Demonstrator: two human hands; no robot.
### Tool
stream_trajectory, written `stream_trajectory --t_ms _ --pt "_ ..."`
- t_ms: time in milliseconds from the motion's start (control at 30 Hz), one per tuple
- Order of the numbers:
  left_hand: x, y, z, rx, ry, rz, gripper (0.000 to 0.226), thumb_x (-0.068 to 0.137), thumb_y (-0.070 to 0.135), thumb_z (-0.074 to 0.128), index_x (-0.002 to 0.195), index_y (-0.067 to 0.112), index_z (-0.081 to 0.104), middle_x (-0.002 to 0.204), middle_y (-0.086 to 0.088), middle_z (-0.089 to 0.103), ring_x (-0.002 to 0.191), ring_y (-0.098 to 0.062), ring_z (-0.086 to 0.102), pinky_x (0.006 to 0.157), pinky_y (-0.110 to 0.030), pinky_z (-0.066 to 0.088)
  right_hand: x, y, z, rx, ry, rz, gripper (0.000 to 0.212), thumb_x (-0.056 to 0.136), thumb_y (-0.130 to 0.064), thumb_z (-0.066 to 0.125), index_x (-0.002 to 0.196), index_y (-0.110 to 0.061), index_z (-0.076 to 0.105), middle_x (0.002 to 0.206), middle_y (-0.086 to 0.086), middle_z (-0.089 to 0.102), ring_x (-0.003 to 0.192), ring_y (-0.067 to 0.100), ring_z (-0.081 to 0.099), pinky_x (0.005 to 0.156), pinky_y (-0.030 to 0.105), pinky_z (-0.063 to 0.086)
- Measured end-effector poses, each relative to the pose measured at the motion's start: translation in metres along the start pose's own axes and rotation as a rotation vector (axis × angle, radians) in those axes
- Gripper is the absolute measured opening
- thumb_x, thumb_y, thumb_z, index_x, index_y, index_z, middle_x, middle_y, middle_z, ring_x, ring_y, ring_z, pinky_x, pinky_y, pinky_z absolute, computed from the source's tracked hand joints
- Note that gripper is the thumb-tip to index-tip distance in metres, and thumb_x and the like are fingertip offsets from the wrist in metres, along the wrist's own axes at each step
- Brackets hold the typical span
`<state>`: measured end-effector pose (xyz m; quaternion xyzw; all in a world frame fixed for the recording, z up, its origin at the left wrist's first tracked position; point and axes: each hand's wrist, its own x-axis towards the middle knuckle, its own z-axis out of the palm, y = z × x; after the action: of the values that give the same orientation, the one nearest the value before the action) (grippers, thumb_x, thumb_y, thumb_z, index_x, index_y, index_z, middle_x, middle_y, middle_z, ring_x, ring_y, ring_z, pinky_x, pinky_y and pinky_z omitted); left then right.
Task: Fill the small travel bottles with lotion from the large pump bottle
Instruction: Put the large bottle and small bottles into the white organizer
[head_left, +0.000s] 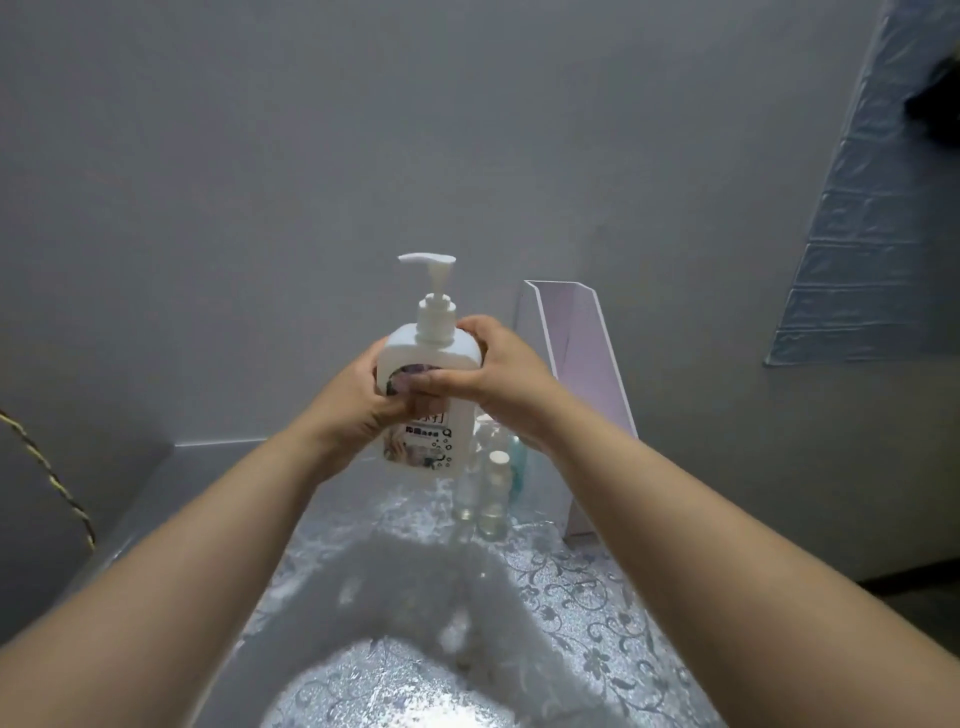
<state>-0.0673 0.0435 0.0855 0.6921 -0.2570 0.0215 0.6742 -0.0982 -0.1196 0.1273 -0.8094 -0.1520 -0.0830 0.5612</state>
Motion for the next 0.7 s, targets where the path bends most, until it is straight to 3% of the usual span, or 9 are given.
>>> stream_trajectory --t_ms 67,133,200,300,400,533,700 --pt "0.008 0.009 0.011 0.007 -0.037 0.006 0.089 0.044 0.031 0.089 0.126 0.022 0.055 0.109 -0.006 0.072 0.100 -0.019 0.067 0.078 -0.027 0.056 -0.003 -0.006 -0.014 -0.027 0.060 -0.017 0.064 0.064 -0.023 0.087 0.116 -0.015 0.052 0.095 -0.002 0.062 0.083 0.014 0.063 0.076 0.032 0.056" --pt "0.017 0.017 0.024 0.004 -0.047 0.013 0.095 0.036 0.045 0.095 0.121 0.028 0.056 0.104 0.002 0.073 0.099 -0.015 0.069 0.075 -0.024 0.055 -0.003 -0.010 -0.027 -0.015 0.143 -0.016 0.062 0.062 -0.026 0.088 0.111 -0.014 0.051 0.095 0.000 0.062 0.084 0.017 0.063 0.079 0.039 0.057" --pt "0.028 0.022 0.037 0.020 -0.055 0.012 0.109 0.037 0.056 0.092 0.133 0.027 0.049 0.113 0.002 0.071 0.106 -0.014 0.067 0.081 -0.028 0.055 0.002 -0.011 -0.043 -0.008 0.271 -0.016 0.060 0.058 -0.033 0.088 0.103 -0.018 0.051 0.097 0.002 0.065 0.089 0.021 0.066 0.083 0.047 0.057" --pt "0.041 0.020 0.059 0.222 0.004 -0.046 0.113 0.060 0.050 0.087 0.151 0.023 0.025 0.139 -0.006 0.052 0.125 -0.017 0.051 0.105 -0.037 0.043 0.008 -0.015 -0.069 -0.097 0.534 -0.045 0.060 0.055 -0.040 0.086 0.098 -0.023 0.047 0.103 0.000 0.064 0.095 0.020 0.065 0.086 0.044 0.055" --pt "0.041 0.014 0.092 0.568 -0.055 -0.053 0.098 0.077 0.042 0.077 0.153 0.023 0.019 0.150 -0.005 0.038 0.135 -0.019 0.040 0.110 -0.036 0.035 0.008 -0.013 -0.091 -0.292 0.748 -0.038 0.064 0.064 -0.040 0.081 0.111 -0.014 0.046 0.116 0.002 0.057 0.103 0.022 0.060 0.087 0.034 0.051" --pt "0.033 -0.005 0.126 0.987 -0.178 -0.014 0.086 0.084 0.052 0.067 0.153 0.026 0.022 0.155 -0.002 0.028 0.141 -0.022 0.030 0.116 -0.038 0.025 0.010 0.014 -0.098 -0.452 0.805 0.030 0.063 0.071 -0.039 0.077 0.115 -0.009 0.044 0.123 0.008 0.051 0.110 0.029 0.056 0.086 0.037 0.049" --pt "0.022 -0.027 0.151 1.351 -0.237 0.180 0.066 0.087 0.053 0.058 0.144 0.031 0.034 0.152 0.003 0.028 0.143 -0.020 0.017 0.111 -0.042 0.015 0.012 0.052 -0.094 -0.534 0.784 0.201 0.067 0.074 -0.043 0.075 0.119 -0.006 0.041 0.128 0.012 0.049 0.115 0.032 0.054 0.088 0.038 0.048"
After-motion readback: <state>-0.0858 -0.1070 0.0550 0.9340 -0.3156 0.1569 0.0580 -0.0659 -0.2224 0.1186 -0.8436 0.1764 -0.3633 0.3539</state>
